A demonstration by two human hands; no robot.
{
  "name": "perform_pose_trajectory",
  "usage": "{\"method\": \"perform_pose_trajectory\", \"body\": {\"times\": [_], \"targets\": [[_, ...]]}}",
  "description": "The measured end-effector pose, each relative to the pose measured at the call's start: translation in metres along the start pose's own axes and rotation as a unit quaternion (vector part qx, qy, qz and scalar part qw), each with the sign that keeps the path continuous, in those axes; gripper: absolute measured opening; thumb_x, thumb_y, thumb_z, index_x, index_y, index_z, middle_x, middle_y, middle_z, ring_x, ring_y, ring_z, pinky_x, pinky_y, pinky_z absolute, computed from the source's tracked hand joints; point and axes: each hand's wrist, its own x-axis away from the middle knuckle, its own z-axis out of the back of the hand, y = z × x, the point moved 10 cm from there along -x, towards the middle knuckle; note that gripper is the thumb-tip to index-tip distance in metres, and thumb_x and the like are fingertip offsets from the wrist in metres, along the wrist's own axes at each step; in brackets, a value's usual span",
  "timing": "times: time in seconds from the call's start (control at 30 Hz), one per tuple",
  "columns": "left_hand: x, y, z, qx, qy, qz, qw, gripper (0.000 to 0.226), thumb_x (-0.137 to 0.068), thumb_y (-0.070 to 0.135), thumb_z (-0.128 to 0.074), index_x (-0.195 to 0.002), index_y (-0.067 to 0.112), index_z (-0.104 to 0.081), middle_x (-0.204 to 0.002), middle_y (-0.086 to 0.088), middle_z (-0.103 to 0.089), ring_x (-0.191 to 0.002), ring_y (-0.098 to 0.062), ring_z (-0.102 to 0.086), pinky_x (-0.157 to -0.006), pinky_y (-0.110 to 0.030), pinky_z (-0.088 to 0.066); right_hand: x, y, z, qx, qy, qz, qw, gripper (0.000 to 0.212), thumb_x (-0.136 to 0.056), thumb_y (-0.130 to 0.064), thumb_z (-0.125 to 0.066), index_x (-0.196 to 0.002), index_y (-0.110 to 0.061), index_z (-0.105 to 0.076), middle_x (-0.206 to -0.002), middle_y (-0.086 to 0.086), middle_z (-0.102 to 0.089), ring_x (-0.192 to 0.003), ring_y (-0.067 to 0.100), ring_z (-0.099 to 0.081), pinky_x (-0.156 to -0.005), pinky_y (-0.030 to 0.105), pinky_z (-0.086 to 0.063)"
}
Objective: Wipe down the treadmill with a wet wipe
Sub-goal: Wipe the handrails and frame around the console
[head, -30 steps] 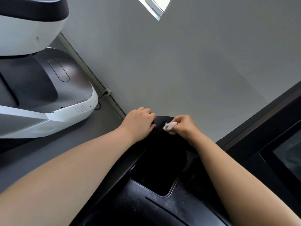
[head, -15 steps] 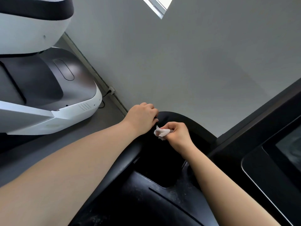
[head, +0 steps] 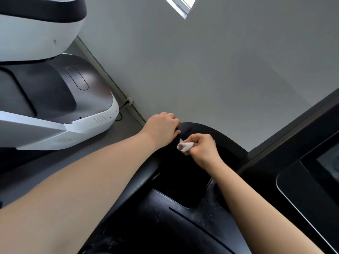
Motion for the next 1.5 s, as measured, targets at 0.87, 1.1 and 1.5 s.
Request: {"method": "perform_pose_trajectory", "body": {"times": [0.87,1.1,1.5], "targets": [[-0.001,-0.002,0.001,0.008,0.002,0.001,1.0,0.028,-0.097,0.035,-0.043,-0.109,0.016,-0.059,-0.115,-0.004,-0.056,-0.108,-0.024,-0.051,-0.084,-0.034,-0.041,-0.011,0.005,0.022,0.089,0.083,0.006,0.993,0.012,-0.08,-0.004,-0.065,-0.082,-0.01,-0.075,-0.078,0.007,-0.07,-0.077,0.02,-0.064,-0.067,0.024,-0.042],[-0.002,-0.001,0.0,0.003,0.01,-0.01,1.0,0.029,-0.098,0.036,-0.041,-0.108,0.016,-0.059,-0.113,-0.003,-0.056,-0.104,-0.024,-0.052,-0.082,-0.034,-0.042,-0.017,0.027,0.049,0.152,0.167,-0.008,0.974,0.025,-0.088,0.006,-0.049,-0.101,0.003,-0.07,-0.106,0.02,-0.061,-0.104,0.036,-0.055,-0.074,0.014,-0.026],[-0.001,0.0,-0.001,0.003,-0.012,-0.011,1.0,0.03,-0.098,0.034,-0.042,-0.113,0.015,-0.06,-0.117,-0.004,-0.055,-0.108,-0.025,-0.051,-0.086,-0.035,-0.043,-0.004,-0.009,0.011,0.161,0.133,0.074,0.975,0.019,-0.09,0.001,-0.053,-0.094,0.009,-0.069,-0.092,0.021,-0.057,-0.085,0.032,-0.055,-0.07,0.016,-0.028]]}}
